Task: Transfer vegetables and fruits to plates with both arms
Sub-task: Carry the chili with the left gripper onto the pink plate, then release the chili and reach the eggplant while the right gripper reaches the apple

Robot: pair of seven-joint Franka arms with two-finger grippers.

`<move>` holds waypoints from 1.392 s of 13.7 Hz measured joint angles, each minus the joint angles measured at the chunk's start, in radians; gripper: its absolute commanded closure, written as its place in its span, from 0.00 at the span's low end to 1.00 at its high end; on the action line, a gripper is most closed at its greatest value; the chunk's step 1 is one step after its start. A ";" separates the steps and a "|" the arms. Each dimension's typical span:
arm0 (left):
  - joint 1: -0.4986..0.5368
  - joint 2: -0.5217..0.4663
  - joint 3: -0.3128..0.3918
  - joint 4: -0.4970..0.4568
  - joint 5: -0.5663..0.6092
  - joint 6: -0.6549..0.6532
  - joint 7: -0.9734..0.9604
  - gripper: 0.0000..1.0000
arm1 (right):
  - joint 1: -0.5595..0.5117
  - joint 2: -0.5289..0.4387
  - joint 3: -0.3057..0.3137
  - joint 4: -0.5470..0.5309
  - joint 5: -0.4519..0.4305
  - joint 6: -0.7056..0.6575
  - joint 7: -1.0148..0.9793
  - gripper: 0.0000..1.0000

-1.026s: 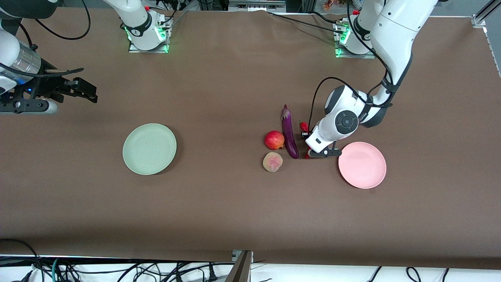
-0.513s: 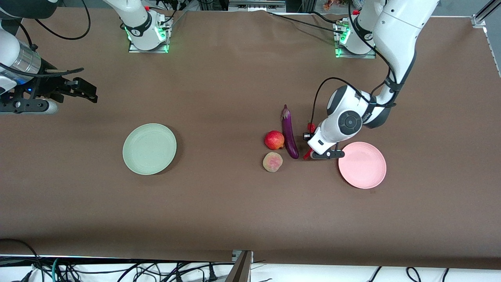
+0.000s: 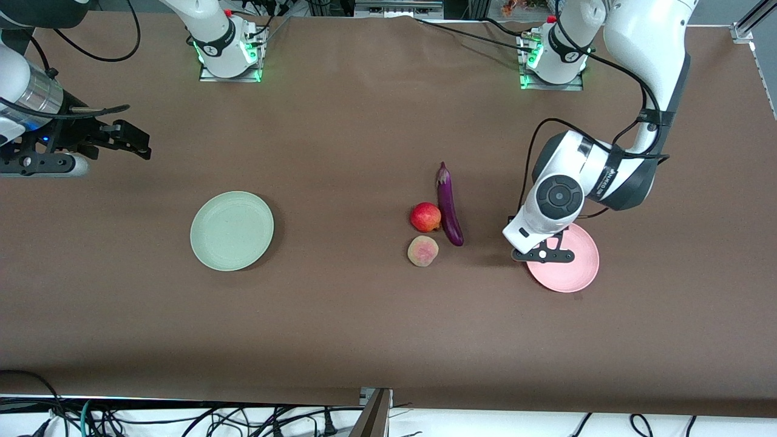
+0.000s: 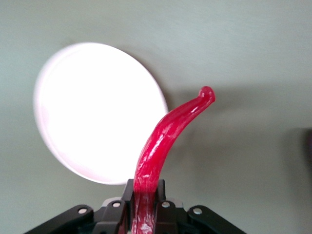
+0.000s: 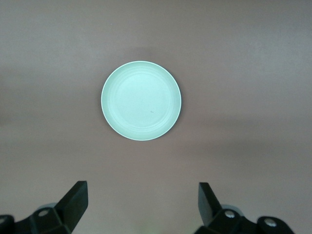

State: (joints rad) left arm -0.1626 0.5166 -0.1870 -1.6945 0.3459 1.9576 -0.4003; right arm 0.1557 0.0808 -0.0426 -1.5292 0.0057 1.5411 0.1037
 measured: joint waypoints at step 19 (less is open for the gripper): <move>0.184 0.078 -0.115 0.109 -0.257 -0.097 0.289 0.00 | 0.146 0.205 0.021 0.000 0.005 0.126 0.035 0.00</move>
State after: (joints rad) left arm 0.0210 0.5945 -0.3019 -1.5854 0.0889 1.8611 -0.1114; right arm 0.3013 0.2853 -0.0220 -1.5292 0.0109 1.6670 0.1387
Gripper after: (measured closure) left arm 0.000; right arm 0.000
